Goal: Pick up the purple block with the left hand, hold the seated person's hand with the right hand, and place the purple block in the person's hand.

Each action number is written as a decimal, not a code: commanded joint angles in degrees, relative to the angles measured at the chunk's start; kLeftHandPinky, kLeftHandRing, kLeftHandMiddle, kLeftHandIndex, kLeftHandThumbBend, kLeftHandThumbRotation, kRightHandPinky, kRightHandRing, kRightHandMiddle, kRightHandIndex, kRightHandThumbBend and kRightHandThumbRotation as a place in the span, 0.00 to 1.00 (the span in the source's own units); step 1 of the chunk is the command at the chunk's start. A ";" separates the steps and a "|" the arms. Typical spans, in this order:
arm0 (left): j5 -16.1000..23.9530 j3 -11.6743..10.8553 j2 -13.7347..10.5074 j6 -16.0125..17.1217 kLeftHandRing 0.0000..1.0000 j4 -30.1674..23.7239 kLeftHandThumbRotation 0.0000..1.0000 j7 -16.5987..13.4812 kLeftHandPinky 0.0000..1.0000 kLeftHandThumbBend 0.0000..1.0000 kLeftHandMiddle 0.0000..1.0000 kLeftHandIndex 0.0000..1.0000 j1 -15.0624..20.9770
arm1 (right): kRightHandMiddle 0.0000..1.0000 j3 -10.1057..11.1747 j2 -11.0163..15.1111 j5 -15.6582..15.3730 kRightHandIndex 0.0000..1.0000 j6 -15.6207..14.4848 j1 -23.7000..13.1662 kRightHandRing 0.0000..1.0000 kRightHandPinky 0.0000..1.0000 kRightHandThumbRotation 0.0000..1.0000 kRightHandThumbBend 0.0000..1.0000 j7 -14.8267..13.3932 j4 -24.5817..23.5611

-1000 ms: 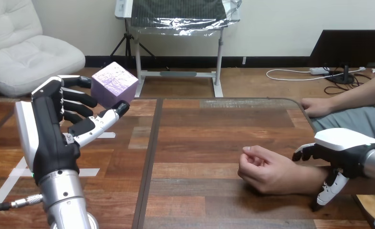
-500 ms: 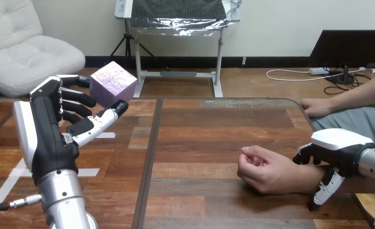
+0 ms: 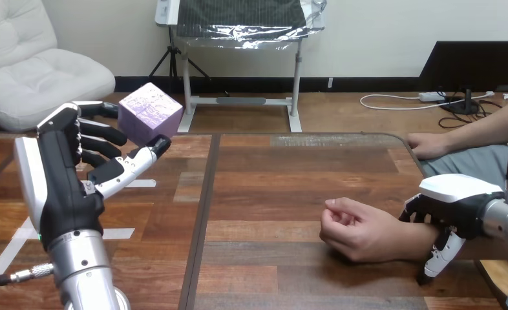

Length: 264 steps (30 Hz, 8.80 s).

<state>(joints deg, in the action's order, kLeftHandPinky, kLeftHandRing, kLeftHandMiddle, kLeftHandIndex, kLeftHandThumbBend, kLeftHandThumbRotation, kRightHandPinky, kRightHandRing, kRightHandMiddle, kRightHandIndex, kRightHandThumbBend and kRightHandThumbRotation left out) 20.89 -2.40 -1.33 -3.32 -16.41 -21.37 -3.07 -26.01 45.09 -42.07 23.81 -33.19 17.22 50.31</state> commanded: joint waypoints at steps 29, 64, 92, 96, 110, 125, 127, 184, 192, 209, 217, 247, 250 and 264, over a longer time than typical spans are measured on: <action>0.19 -0.65 -0.12 1.94 0.32 -2.74 0.00 0.65 0.23 0.62 0.37 0.41 3.12 | 0.40 -4.34 -5.18 -0.54 0.48 -1.79 4.36 0.29 0.19 0.14 0.96 1.11 6.16; -4.56 -0.17 1.16 1.18 0.36 2.84 0.00 3.62 0.28 0.59 0.40 0.42 7.27 | 0.37 3.30 -4.84 10.02 0.44 -0.45 -0.38 0.27 0.19 0.07 0.88 4.35 6.15; -8.57 0.61 1.39 8.54 0.38 22.18 0.00 4.83 0.32 0.62 0.41 0.44 16.93 | 0.43 5.40 -6.79 13.71 0.45 -0.10 -5.27 0.35 0.27 0.10 0.87 5.26 2.75; -8.34 0.87 1.42 9.23 0.38 24.90 0.00 4.75 0.32 0.63 0.41 0.45 18.25 | 0.42 5.46 -7.30 14.21 0.45 0.52 -5.48 0.33 0.26 0.10 0.87 5.58 2.12; -8.95 2.24 2.47 13.97 0.38 36.08 0.00 4.92 0.33 0.64 0.41 0.46 23.50 | 0.41 5.53 -10.12 14.38 0.45 -2.02 -5.88 0.32 0.24 0.14 0.89 6.67 -0.66; -8.54 4.38 4.23 16.48 0.39 44.58 0.00 4.67 0.33 0.66 0.43 0.45 27.63 | 0.44 5.50 -12.18 14.35 0.45 -2.11 -5.84 0.36 0.29 0.18 0.90 7.56 -2.94; -8.66 4.52 4.48 17.27 0.39 45.96 0.00 4.63 0.33 0.66 0.43 0.45 28.16 | 0.44 5.50 -12.47 14.38 0.45 -2.37 -5.80 0.37 0.29 0.18 0.90 7.69 -3.32; -8.92 7.64 7.88 20.71 0.40 58.50 0.00 7.82 0.31 0.66 0.44 0.47 30.32 | 0.44 7.20 -12.76 17.83 0.46 -8.77 -1.84 0.37 0.29 0.21 0.90 11.89 -15.83; -8.86 7.76 7.95 20.50 0.41 58.44 0.00 8.48 0.33 0.66 0.45 0.47 29.44 | 0.45 7.33 -12.52 17.89 0.46 -9.77 -1.25 0.37 0.30 0.20 0.89 12.23 -17.22; -8.46 8.39 7.81 20.72 0.42 56.90 0.00 9.36 0.35 0.66 0.46 0.47 27.72 | 0.45 7.44 -12.19 17.99 0.46 -9.50 -0.46 0.38 0.30 0.21 0.90 12.05 -17.94; -8.30 8.69 7.50 19.59 0.43 55.67 0.00 9.61 0.35 0.66 0.46 0.47 27.14 | 0.46 7.58 -12.06 18.07 0.47 -8.96 -0.27 0.39 0.32 0.22 0.89 12.20 -17.83; -8.35 10.40 3.77 18.81 0.84 45.61 0.73 16.41 0.76 0.67 0.85 0.84 21.50 | 0.86 8.72 -11.52 19.38 0.86 -11.04 0.58 0.82 0.67 0.62 1.00 15.72 -17.68; -7.82 10.63 3.25 18.24 0.88 44.07 0.81 16.40 0.81 0.68 0.88 0.86 20.73 | 0.89 8.92 -11.48 19.48 0.90 -10.86 0.75 0.87 0.69 0.68 1.00 15.47 -17.65; -8.07 10.31 2.79 17.69 0.90 38.34 0.93 15.95 0.89 0.78 0.89 0.88 17.26 | 0.93 9.48 -10.84 18.92 0.95 -7.06 1.94 0.90 0.73 0.93 1.00 11.51 -17.50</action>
<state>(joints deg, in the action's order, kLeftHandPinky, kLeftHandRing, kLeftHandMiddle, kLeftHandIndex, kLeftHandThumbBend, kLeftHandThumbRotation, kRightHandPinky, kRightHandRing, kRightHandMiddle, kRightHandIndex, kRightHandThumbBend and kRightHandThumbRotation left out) 12.69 8.21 2.16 13.89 26.93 -5.10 13.19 -16.67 36.59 -24.47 14.26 -32.88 30.24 34.12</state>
